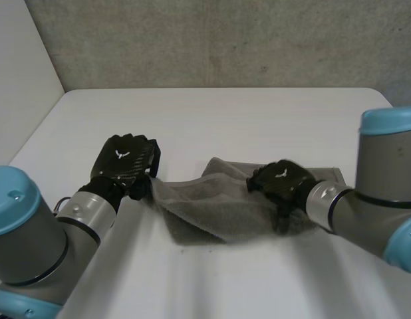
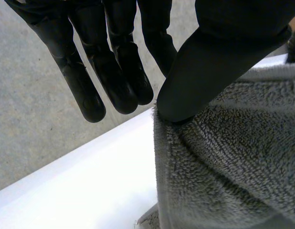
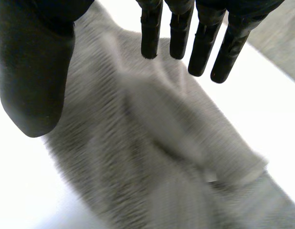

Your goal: Fold the towel.

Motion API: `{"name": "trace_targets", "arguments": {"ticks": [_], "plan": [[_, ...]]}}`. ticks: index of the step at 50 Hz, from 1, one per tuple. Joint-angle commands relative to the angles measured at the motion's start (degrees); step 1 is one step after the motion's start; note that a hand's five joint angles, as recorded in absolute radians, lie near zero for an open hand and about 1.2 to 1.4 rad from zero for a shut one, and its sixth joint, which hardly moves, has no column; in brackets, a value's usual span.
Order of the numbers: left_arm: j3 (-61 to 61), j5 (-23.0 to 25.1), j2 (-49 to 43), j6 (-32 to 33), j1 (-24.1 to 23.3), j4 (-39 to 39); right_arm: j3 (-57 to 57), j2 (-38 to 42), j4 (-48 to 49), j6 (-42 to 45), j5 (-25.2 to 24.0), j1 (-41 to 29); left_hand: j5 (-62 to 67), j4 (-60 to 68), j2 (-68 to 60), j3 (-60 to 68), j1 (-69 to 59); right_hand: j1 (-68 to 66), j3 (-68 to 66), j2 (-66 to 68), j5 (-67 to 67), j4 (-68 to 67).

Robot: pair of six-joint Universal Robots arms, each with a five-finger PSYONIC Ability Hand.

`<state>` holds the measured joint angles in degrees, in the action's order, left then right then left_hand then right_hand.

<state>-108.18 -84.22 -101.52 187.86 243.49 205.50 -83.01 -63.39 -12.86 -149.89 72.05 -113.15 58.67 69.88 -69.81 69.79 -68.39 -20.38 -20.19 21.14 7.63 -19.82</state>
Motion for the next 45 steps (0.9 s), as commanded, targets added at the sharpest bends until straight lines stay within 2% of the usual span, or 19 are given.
{"name": "trace_targets", "arguments": {"ticks": [1,13,17,22,23,27,33,37,39,40,41,42,43,44,45], "plan": [[-4.1,0.0,6.1,0.0,-0.7,0.0,0.9,-5.3,-0.3,-4.9,-0.2,3.5,11.3,10.1,-10.2,10.2,-11.6,6.6,6.4,-7.4,-3.8,6.0],[-11.8,0.2,14.2,0.1,-1.7,0.7,7.2,-3.0,-5.4,-7.2,-1.2,9.2,11.3,10.1,-10.2,10.2,-11.6,-0.1,-0.3,-0.6,2.9,-0.7],[-13.3,0.2,15.5,0.1,-1.9,1.8,12.0,1.5,-6.7,-7.2,-3.0,8.9,11.3,10.1,-10.2,10.2,-11.6,-5.8,-6.0,5.1,8.6,-6.4],[-15.4,0.3,17.2,0.3,-1.9,2.7,16.0,5.5,-8.2,-7.2,-5.3,8.5,11.3,10.1,-10.2,10.2,-11.6,-6.7,-6.9,5.9,9.4,-7.3],[-15.8,0.3,17.6,0.3,-1.9,2.7,19.2,8.3,-10.5,-7.2,-5.4,8.2,11.3,10.1,-10.2,10.2,-11.6,-6.7,-6.9,5.9,9.4,-7.3],[-16.7,0.3,18.4,0.3,-1.9,2.7,26.6,15.1,-16.1,-6.6,-5.2,6.9,11.3,10.1,-10.2,10.2,-11.6,-5.9,-6.0,5.1,8.6,-6.4],[-17.6,0.2,18.6,0.3,-1.8,2.7,29.9,19.2,-16.6,-6.5,-4.8,5.4,11.3,10.1,-10.2,10.2,-11.6,-5.3,-5.5,4.6,8.1,-5.9],[-17.6,0.2,18.6,0.3,-1.7,2.7,32.0,22.4,-16.6,-6.2,-2.1,4.3,11.3,10.1,-10.2,10.2,-11.6,-6.8,-7.0,6.1,9.6,-7.4],[-17.5,0.3,18.6,0.3,-1.7,2.7,32.7,23.1,-16.6,-5.9,-1.0,4.0,11.3,10.1,-10.2,10.2,-11.6,-10.7,-10.9,10.0,13.5,-11.3],[-17.4,0.2,18.7,0.3,-1.6,2.7,33.4,23.7,-16.6,-5.3,-0.1,3.6,11.3,10.1,-10.2,10.2,-11.6,-20.2,-20.4,19.5,23.0,-20.8],[-17.4,0.2,18.7,0.3,-1.6,2.7,33.4,23.7,-16.6,-5.3,-0.1,3.6,11.3,10.1,-10.2,10.2,-11.6,-20.3,-20.5,19.6,23.1,-20.9],[-17.4,0.2,18.8,0.3,-1.6,2.7,34.2,24.2,-16.7,-4.7,0.5,3.3,11.3,10.1,-10.2,10.2,-11.6,-34.3,-34.5,33.6,37.1,-34.9],[-17.4,0.2,18.8,0.3,-1.6,2.7,34.2,24.2,-16.7,-4.7,0.6,3.3,11.3,10.1,-10.2,10.2,-11.6,-34.4,-34.6,33.7,37.2,-35.0],[-17.4,0.2,18.9,0.3,-1.5,2.7,35.3,24.4,-16.6,-4.0,1.2,3.0,11.3,10.1,-10.2,10.2,-11.6,-54.1,-54.3,53.3,56.9,-54.7],[-17.4,0.2,18.9,0.3,-1.5,2.7,37.5,24.4,-16.7,-3.2,2.0,2.6,11.3,10.1,-10.2,10.2,-11.6,-59.6,-59.8,58.8,62.3,-60.1]]}}
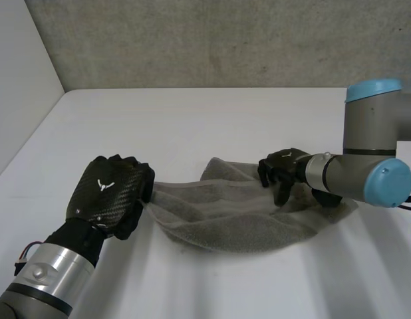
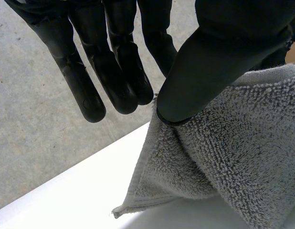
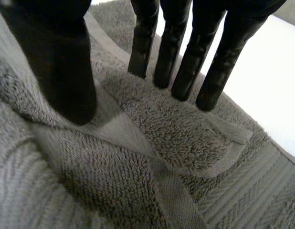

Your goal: Fold the towel.

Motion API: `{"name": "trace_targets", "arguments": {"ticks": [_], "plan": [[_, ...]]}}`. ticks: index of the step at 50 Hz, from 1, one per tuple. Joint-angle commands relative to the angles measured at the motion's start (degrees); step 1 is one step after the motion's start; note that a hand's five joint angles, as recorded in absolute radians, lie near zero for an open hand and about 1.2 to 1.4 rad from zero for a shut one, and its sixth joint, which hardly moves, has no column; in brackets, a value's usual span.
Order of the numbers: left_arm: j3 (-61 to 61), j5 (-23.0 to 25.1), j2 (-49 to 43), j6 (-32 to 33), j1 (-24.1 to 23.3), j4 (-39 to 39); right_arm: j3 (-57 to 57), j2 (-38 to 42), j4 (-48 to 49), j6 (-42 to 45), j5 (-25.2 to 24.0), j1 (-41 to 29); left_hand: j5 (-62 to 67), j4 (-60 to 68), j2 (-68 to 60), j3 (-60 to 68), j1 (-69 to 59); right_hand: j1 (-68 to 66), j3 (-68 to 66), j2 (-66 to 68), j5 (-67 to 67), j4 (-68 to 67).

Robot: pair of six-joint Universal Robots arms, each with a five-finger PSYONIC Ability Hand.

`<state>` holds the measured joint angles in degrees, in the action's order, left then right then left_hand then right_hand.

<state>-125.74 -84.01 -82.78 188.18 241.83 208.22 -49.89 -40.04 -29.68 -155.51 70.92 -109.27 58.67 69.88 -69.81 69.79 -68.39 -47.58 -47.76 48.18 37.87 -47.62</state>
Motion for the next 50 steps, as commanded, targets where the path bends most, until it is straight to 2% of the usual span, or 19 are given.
{"name": "trace_targets", "arguments": {"ticks": [1,7,11,17,19,20,21,22,24,28,29,30,31,34,40,42,44,45,50], "plan": [[0.2,0.0,0.3,0.0,0.1,0.0,4.4,1.0,0.2,2.4,3.2,-1.3,11.3,10.1,-10.2,10.2,-11.6,-32.4,-32.2,31.8,32.1,-32.4],[0.3,0.0,1.1,-0.1,0.0,0.1,18.4,-1.2,0.7,1.9,4.6,-6.1,11.3,10.1,-10.2,10.2,-11.6,-32.4,-32.2,31.8,32.1,-32.4],[0.1,0.0,2.2,-0.1,0.0,0.1,29.8,0.8,6.1,0.1,4.2,-13.1,11.3,10.1,-10.2,10.2,-11.6,-32.4,-32.2,31.8,32.1,-32.4],[-0.6,0.0,3.8,-0.2,0.2,0.2,32.6,5.1,18.3,-2.7,0.3,-21.6,11.3,10.1,-10.2,10.2,-11.6,-32.4,-32.2,31.8,32.1,-32.4],[-1.1,0.0,4.7,-0.2,0.5,0.8,32.0,6.4,20.0,-2.9,-0.3,-21.9,11.3,10.1,-10.2,10.2,-11.6,-32.4,-32.2,31.8,32.1,-32.4],[-1.1,0.0,4.7,-0.2,0.5,0.8,31.1,8.0,20.0,-2.6,-0.3,-22.6,11.3,10.1,-10.2,10.2,-11.6,-2.7,-2.5,2.1,2.4,-2.6],[-1.3,0.0,5.0,-0.2,0.5,1.2,31.1,8.1,20.0,-2.6,-0.3,-22.6,11.3,10.1,-10.2,10.2,-11.6,-2.4,-2.2,1.8,2.1,-2.3],[-1.6,0.0,5.3,-0.2,0.6,1.7,29.9,8.7,19.7,-2.3,-0.1,-22.8,11.3,10.1,-10.2,10.2,-11.6,37.6,37.8,-38.2,-37.9,37.6],[-1.7,0.0,5.4,-0.2,0.5,1.9,28.7,9.1,19.1,-1.9,0.9,-23.2,11.3,10.1,-10.2,10.2,-11.6,37.6,37.8,-38.2,-37.9,37.6],[-1.8,0.0,5.3,-0.2,0.5,2.0,25.7,7.4,17.0,-1.3,8.8,-22.2,11.3,10.1,-10.2,10.2,-11.6,37.6,37.8,-38.2,-37.9,37.6],[-1.8,0.0,5.3,-0.2,0.5,2.0,24.1,5.3,14.9,-1.5,12.4,-20.7,11.3,10.1,-10.2,10.2,-11.6,37.6,37.8,-38.2,-37.9,37.6],[-1.8,0.0,5.4,-0.1,0.4,2.0,24.0,5.3,14.9,-1.5,12.5,-20.7,11.3,10.1,-10.2,10.2,-11.6,37.6,37.8,-38.2,-37.9,37.6],[-1.8,0.0,5.3,-0.1,0.4,2.0,22.3,3.2,12.5,-1.6,15.5,-18.5,11.3,10.1,-10.2,10.2,-11.6,37.6,37.8,-38.2,-37.9,37.6],[-1.9,0.1,5.3,-0.1,0.4,2.0,18.1,-0.6,7.8,-1.7,18.9,-14.4,11.3,10.1,-10.2,10.2,-11.6,37.6,37.8,-38.2,-37.9,37.6],[-2.1,0.0,5.3,-0.1,0.3,2.0,9.1,-5.1,1.6,-1.6,15.3,-10.9,11.3,10.1,-10.2,10.2,-11.6,37.6,37.8,-38.2,-37.9,37.6],[-2.1,0.0,5.3,-0.1,0.2,2.0,2.9,-7.4,0.7,-1.0,11.1,-8.2,11.3,10.1,-10.2,10.2,-11.6,37.6,37.8,-38.2,-37.9,37.6],[-2.1,0.0,5.3,-0.1,0.2,2.0,0.3,-8.1,0.7,-0.7,9.2,-6.9,11.3,10.1,-10.2,10.2,-11.6,36.9,37.0,-37.5,-37.2,36.9],[-2.1,0.0,5.3,-0.1,0.2,2.0,-1.8,-8.5,0.6,0.0,7.3,-6.0,11.3,10.1,-10.2,10.2,-11.6,30.2,30.3,-30.8,-30.5,30.2],[-2.1,0.0,5.3,-0.1,0.1,2.1,-5.2,-8.0,0.4,4.6,3.7,-4.3,11.3,10.1,-10.2,10.2,-11.6,16.0,16.2,-16.6,-16.3,16.0]]}}
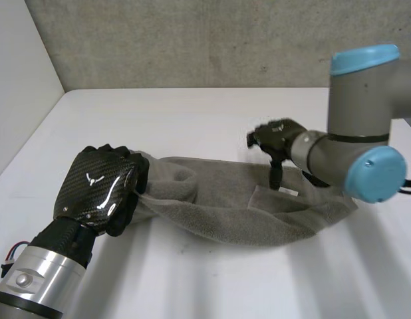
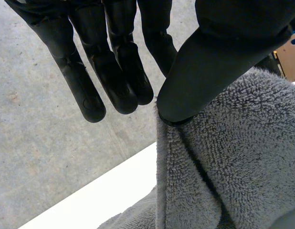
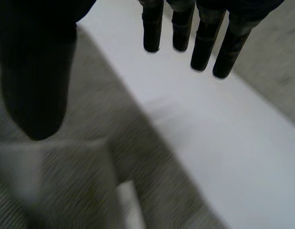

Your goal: Fold the towel.

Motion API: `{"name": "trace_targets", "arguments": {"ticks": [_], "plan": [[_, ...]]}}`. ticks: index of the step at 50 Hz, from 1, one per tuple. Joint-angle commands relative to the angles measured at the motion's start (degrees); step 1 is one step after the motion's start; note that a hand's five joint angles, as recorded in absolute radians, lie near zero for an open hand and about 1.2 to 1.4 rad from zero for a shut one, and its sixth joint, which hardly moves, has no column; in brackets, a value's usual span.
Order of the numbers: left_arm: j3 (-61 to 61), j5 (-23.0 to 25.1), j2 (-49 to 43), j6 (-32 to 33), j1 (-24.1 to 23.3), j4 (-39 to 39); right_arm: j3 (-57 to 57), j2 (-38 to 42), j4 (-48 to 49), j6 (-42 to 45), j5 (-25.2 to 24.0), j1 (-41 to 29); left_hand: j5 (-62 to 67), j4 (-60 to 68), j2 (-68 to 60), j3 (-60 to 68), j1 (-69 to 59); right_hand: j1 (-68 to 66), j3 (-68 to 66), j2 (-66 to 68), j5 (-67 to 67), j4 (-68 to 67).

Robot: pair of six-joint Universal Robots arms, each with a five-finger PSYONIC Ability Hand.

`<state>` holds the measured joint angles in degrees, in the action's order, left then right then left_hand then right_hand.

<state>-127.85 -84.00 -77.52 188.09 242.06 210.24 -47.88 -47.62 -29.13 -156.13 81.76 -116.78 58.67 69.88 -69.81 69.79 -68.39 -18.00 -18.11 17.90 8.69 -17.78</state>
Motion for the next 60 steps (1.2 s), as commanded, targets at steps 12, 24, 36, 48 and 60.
{"name": "trace_targets", "arguments": {"ticks": [12,24,36,48,60], "plan": [[-0.4,0.0,-0.1,0.0,-0.1,0.1,-8.3,4.4,0.3,11.2,-11.3,3.6,11.3,10.1,-10.2,10.2,-11.6,-8.1,-8.0,8.2,7.4,-8.3],[-0.3,0.0,-0.1,0.0,0.0,0.1,-11.6,4.7,2.0,11.7,-15.6,3.7,11.3,10.1,-10.2,10.2,-11.6,-7.2,-7.1,7.3,6.5,-7.4],[0.6,0.0,-0.6,0.0,0.4,0.3,-10.2,3.1,6.9,10.8,-14.6,4.5,11.3,10.1,-10.2,10.2,-11.6,-62.0,-61.9,62.1,61.3,-62.2],[19.6,0.0,-10.1,0.2,3.8,14.1,17.7,0.3,19.0,-3.4,-4.0,6.3,11.3,10.1,-10.2,10.2,-11.6,-62.0,-61.9,62.1,61.3,-62.2],[57.4,-3.3,-26.7,0.0,3.5,13.1,17.7,-8.1,39.8,-17.3,-0.6,7.0,11.3,10.1,-10.2,10.2,-11.6,-62.0,-61.9,62.1,61.3,-62.2]]}}
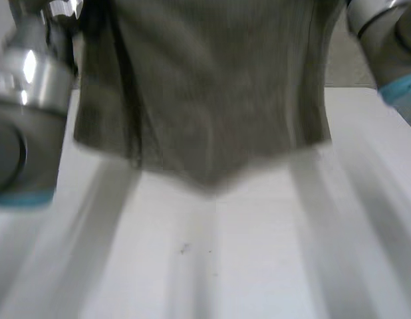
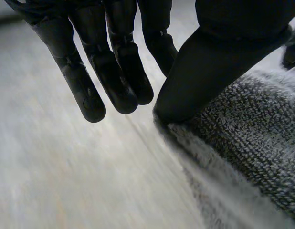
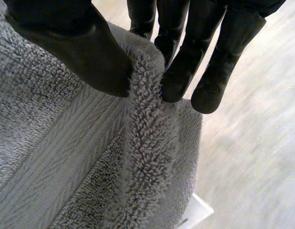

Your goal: Fold the towel.

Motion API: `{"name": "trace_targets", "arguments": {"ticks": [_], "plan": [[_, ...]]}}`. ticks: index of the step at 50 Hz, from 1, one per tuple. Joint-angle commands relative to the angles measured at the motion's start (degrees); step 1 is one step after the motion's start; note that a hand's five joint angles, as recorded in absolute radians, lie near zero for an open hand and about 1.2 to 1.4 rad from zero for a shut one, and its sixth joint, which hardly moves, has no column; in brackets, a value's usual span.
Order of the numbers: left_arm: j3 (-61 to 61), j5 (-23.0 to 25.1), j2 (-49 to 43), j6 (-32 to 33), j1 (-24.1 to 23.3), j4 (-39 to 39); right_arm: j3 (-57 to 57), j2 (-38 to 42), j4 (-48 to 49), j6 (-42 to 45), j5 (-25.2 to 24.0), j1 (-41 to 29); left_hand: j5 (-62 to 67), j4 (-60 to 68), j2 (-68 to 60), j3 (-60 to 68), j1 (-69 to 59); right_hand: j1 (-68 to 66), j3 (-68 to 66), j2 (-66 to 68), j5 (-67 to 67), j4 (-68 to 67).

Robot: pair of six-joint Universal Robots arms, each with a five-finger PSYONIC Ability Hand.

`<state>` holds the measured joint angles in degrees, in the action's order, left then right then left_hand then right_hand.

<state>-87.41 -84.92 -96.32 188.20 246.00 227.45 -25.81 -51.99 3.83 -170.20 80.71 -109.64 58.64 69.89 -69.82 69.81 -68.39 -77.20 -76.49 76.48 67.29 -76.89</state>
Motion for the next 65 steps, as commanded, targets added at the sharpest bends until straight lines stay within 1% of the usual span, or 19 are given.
{"name": "trace_targets", "arguments": {"ticks": [1,3,5,6,8,9,11,13,14,18,24,28,31,36,40,43,45,51,65], "plan": [[17.4,-3.1,-8.9,-0.2,-0.4,-6.0,-7.4,-4.7,6.3,-2.9,-0.2,-0.1,11.4,10.1,-10.2,10.2,-11.6,-2.8,-3.5,3.5,2.7,-3.1],[16.7,-3.5,-9.4,-0.3,-0.2,-8.0,-11.5,-5.8,5.6,-2.6,-1.0,0.0,11.4,10.1,-10.2,10.2,-11.6,-2.8,-3.5,3.5,2.7,-3.1],[14.6,-3.5,-9.6,-0.3,-0.1,-9.7,-20.3,-8.4,4.7,-0.9,-5.3,0.1,11.4,10.1,-10.2,10.2,-11.6,-2.8,-3.5,3.5,2.7,-3.1],[11.0,-3.4,-9.6,-0.2,0.0,-11.0,-20.3,-8.4,4.7,-0.9,-5.3,0.1,11.4,10.1,-10.2,10.2,-11.6,-2.8,-3.5,3.5,2.7,-3.1],[6.5,-3.1,-9.5,0.0,0.1,-11.6,-31.1,-9.9,3.6,2.6,-11.1,0.7,11.4,10.1,-10.2,10.2,-11.6,-2.8,-3.5,3.5,2.7,-3.1],[1.9,-2.8,-9.4,0.2,0.4,-11.8,-31.1,-9.9,3.6,2.6,-11.1,0.7,11.4,10.1,-10.2,10.2,-11.6,-2.8,-3.5,3.5,2.7,-3.1],[-2.8,-2.4,-9.3,0.2,0.5,-11.6,-41.0,-10.8,1.9,7.0,-13.8,1.2,11.4,10.1,-10.2,10.2,-11.6,-2.8,-3.5,3.5,2.7,-3.1],[-10.9,-0.9,-9.5,0.5,0.6,-11.4,-45.7,-10.9,0.8,9.3,-13.7,1.3,11.4,10.1,-10.2,10.2,-11.6,-2.8,-3.5,3.5,2.7,-3.1],[-10.9,-0.9,-9.5,0.5,0.6,-11.4,-45.7,-10.9,0.8,9.3,-13.7,1.3,11.4,10.1,-10.2,10.2,-11.6,-2.8,-3.5,3.5,2.7,-3.1],[-19.7,2.3,-10.0,2.6,0.5,-11.8,-57.5,-10.8,-2.9,15.9,-12.8,1.5,11.4,10.1,-10.2,10.2,-11.6,-2.8,-3.5,3.5,2.7,-3.1],[-25.5,3.5,-10.8,6.9,0.5,-12.6,-66.9,-12.3,-4.5,19.4,-12.0,4.9,11.4,10.1,-10.2,10.2,-11.6,-2.8,-3.5,3.5,2.7,-3.1],[-28.4,3.6,-10.3,9.8,0.4,-12.6,-69.0,-15.4,-4.4,19.1,-12.5,7.3,11.4,10.1,-10.2,10.2,-11.6,-2.8,-3.5,3.5,2.7,-3.1],[-29.0,3.5,-10.4,10.1,0.5,-12.4,-70.6,-19.3,-4.4,18.5,-12.9,9.4,4.4,3.1,-3.2,3.2,-4.6,-2.8,-3.5,3.5,2.7,-3.1],[-28.7,3.5,-10.9,10.2,0.5,-11.2,-74.3,-24.5,-2.9,17.7,-13.5,12.4,1.0,-0.3,0.2,-0.2,-1.2,-2.8,-3.5,3.5,2.7,-3.1],[-28.4,3.6,-11.6,9.9,0.5,-9.4,-78.9,-28.9,2.6,12.4,-15.8,16.6,0.6,-0.6,0.6,-0.6,-0.9,-2.8,-3.5,3.5,2.7,-3.1],[-28.5,3.6,-13.2,9.9,0.5,-6.9,-80.8,-31.1,5.5,9.1,-18.1,19.4,-7.0,-8.2,8.1,-8.1,6.7,-2.8,-3.5,3.5,2.7,-3.1],[-28.4,3.6,-15.0,10.0,0.5,-4.3,-80.8,-31.4,5.8,8.3,-19.1,20.4,-28.1,-29.3,29.2,-29.2,27.8,-2.8,-3.5,3.5,2.7,-3.1],[-27.2,3.6,-17.7,9.9,0.4,-2.3,-80.8,-31.4,5.7,7.2,-20.9,22.1,-28.8,-30.1,30.0,-30.0,28.6,-2.8,-3.5,3.5,2.7,-3.1],[-25.6,3.0,-18.9,9.6,0.4,-2.9,-81.2,-32.0,6.6,4.9,-20.1,23.5,-29.3,-30.6,30.5,-30.5,29.1,-2.8,-3.5,3.5,2.7,-3.1]]}}
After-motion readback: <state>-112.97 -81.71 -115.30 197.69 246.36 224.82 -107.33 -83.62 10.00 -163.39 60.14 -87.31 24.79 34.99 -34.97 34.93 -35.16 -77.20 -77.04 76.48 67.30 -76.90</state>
